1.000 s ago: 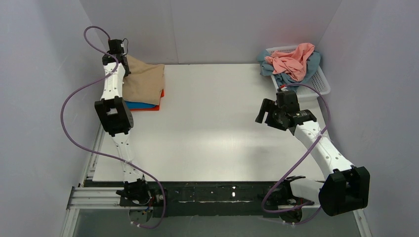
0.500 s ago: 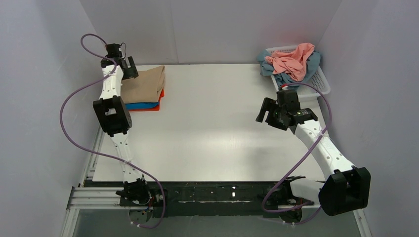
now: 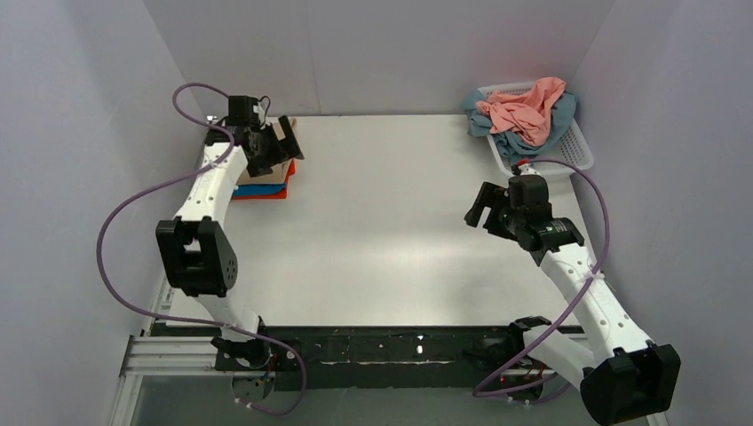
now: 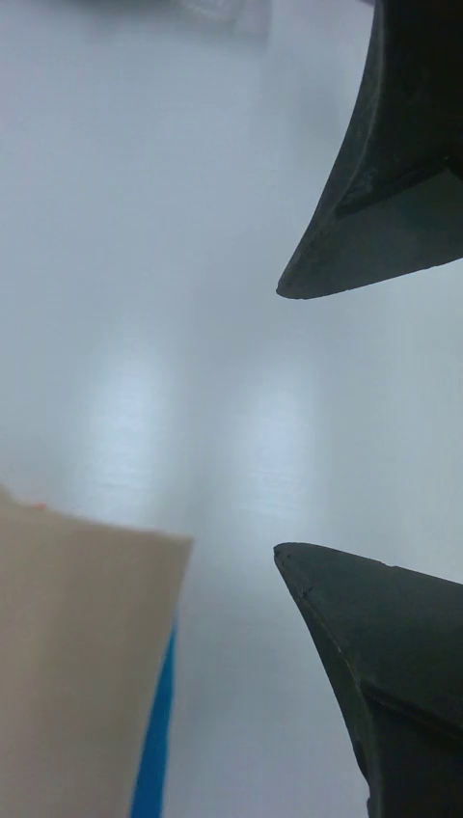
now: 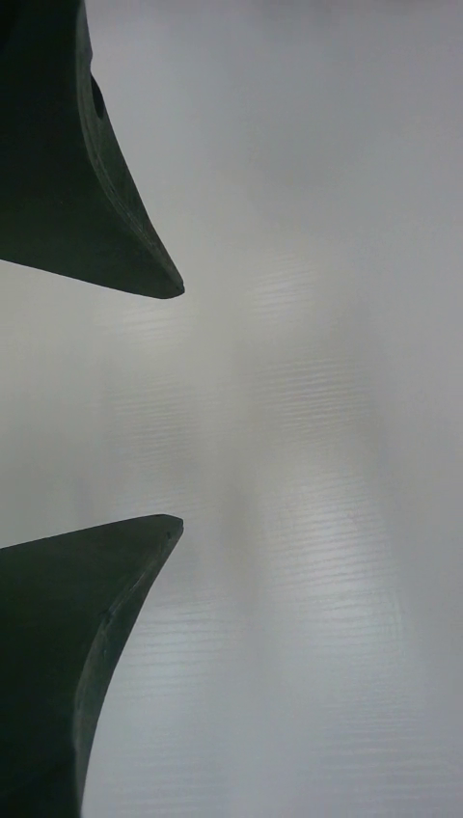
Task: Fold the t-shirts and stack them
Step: Reset both arms
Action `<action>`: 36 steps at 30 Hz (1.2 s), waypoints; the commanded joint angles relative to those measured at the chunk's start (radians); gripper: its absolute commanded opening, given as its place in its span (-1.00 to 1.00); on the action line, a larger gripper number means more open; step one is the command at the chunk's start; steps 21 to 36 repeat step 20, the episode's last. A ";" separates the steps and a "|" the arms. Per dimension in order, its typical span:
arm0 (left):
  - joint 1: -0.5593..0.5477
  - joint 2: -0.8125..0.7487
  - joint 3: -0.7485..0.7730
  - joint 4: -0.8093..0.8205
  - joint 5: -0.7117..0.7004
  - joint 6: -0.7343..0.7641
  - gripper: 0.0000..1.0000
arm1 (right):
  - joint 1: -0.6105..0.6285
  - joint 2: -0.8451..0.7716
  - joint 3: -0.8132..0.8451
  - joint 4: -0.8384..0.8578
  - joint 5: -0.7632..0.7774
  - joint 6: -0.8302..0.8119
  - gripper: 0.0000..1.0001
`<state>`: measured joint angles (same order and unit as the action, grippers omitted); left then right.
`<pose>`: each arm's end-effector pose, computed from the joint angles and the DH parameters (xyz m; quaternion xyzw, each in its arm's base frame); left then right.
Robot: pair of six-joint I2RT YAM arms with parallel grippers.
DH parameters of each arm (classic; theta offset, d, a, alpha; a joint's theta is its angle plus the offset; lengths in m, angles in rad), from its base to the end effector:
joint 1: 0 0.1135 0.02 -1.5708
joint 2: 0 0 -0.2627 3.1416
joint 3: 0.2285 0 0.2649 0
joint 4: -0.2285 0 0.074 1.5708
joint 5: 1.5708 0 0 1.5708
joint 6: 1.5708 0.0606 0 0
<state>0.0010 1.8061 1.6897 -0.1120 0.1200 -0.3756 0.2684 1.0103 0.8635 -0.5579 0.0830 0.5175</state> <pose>0.4752 -0.0068 0.3682 -0.1097 0.7748 -0.1617 0.6012 0.2392 0.0606 0.2706 0.1299 0.8977 0.1258 0.4017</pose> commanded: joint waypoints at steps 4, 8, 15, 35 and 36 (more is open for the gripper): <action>-0.209 -0.403 -0.455 -0.021 0.040 -0.133 0.96 | -0.008 -0.123 -0.077 0.061 0.087 -0.020 0.82; -0.373 -0.631 -0.682 -0.035 -0.051 -0.137 0.97 | -0.006 -0.167 -0.106 0.036 0.076 -0.020 0.84; -0.473 -0.935 -0.868 -0.247 -0.227 -0.218 0.96 | -0.008 -0.261 -0.210 0.111 0.089 0.010 0.86; -0.475 -1.043 -0.909 -0.341 -0.323 -0.234 0.97 | -0.008 -0.282 -0.237 0.127 0.085 0.013 0.87; -0.475 -1.043 -0.909 -0.341 -0.323 -0.234 0.97 | -0.008 -0.282 -0.237 0.127 0.085 0.013 0.87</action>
